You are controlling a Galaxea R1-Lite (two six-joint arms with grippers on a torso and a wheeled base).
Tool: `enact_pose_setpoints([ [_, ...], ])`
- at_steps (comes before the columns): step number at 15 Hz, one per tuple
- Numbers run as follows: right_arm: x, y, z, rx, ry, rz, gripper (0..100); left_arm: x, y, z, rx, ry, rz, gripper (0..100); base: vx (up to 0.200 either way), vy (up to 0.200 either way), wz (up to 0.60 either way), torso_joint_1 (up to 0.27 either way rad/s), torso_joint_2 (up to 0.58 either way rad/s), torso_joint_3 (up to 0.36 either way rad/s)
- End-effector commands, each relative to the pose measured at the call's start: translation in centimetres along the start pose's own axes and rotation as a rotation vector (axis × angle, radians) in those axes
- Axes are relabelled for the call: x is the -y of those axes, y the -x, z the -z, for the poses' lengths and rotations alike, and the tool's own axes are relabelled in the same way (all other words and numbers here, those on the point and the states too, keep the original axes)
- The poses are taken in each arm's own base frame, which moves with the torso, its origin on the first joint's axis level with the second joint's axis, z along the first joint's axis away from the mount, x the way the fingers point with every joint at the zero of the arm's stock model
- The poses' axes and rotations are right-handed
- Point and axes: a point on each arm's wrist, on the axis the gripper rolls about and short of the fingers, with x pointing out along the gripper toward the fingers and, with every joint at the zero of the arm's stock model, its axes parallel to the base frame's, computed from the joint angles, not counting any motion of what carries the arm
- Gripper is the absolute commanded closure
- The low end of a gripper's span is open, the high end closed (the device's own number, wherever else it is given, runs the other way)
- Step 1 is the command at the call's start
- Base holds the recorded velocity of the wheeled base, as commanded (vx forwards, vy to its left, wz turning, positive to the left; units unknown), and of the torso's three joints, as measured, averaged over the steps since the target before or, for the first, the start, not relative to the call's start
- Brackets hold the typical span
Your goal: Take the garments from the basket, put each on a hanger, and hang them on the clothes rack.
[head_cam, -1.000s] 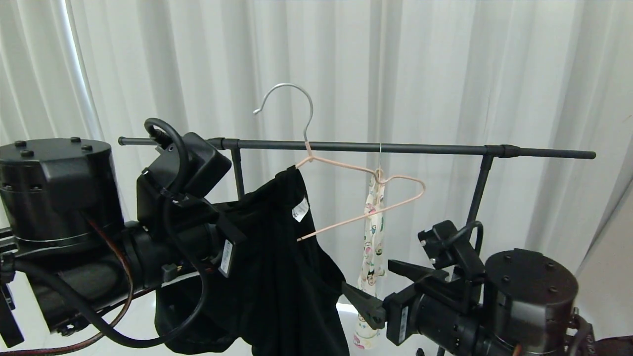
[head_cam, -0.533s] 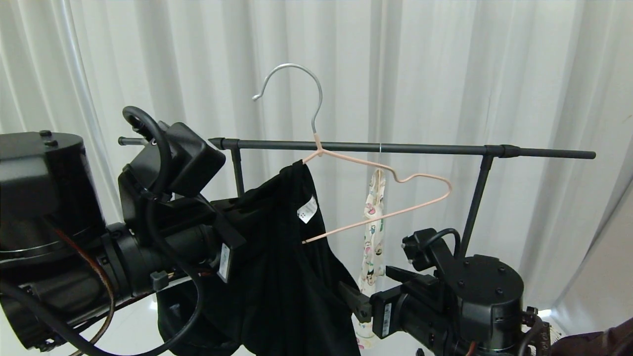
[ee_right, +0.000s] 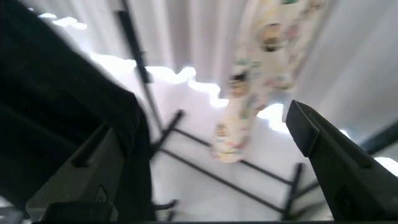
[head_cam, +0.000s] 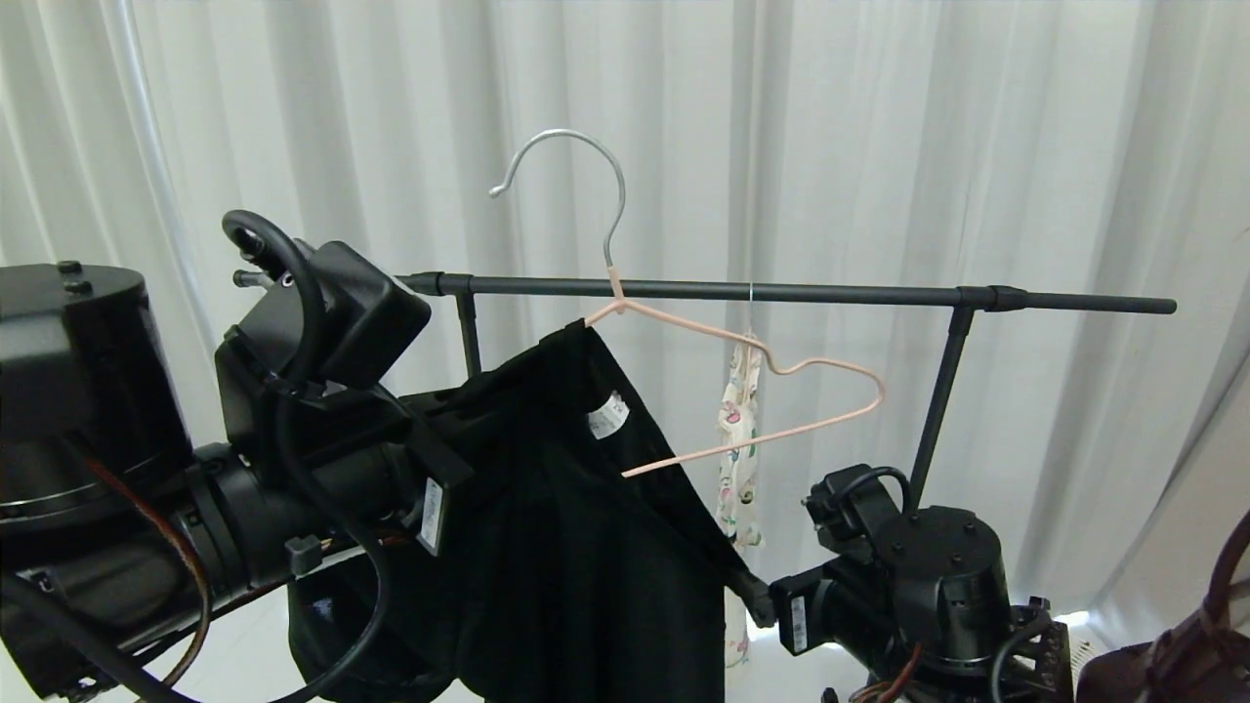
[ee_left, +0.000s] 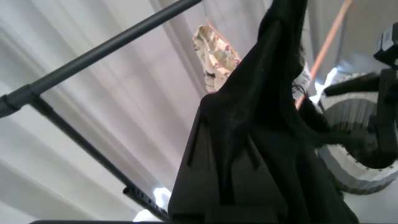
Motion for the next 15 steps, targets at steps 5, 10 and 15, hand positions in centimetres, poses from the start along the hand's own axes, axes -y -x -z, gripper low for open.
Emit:
enact_pose_setpoints([
  [5,6.1,-1.5,-1.5,0.038,0.046,0.222,0,0.1,0.2,1.9,-0.082,0.0,-0.051,100,0.0,0.0,0.0,0.0,0.0,0.0],
  [10,9.0,-1.8,-2.9,0.115,0.074,0.305,0,0.4,0.7,5.2,-0.2,-0.001,-0.055,100,0.0,0.0,0.0,0.0,0.0,0.0],
  [15,9.0,-1.7,-3.6,0.166,0.074,0.273,0,0.8,0.9,6.0,-0.229,-0.019,-0.036,100,0.0,0.0,0.0,0.0,0.0,0.0],
])
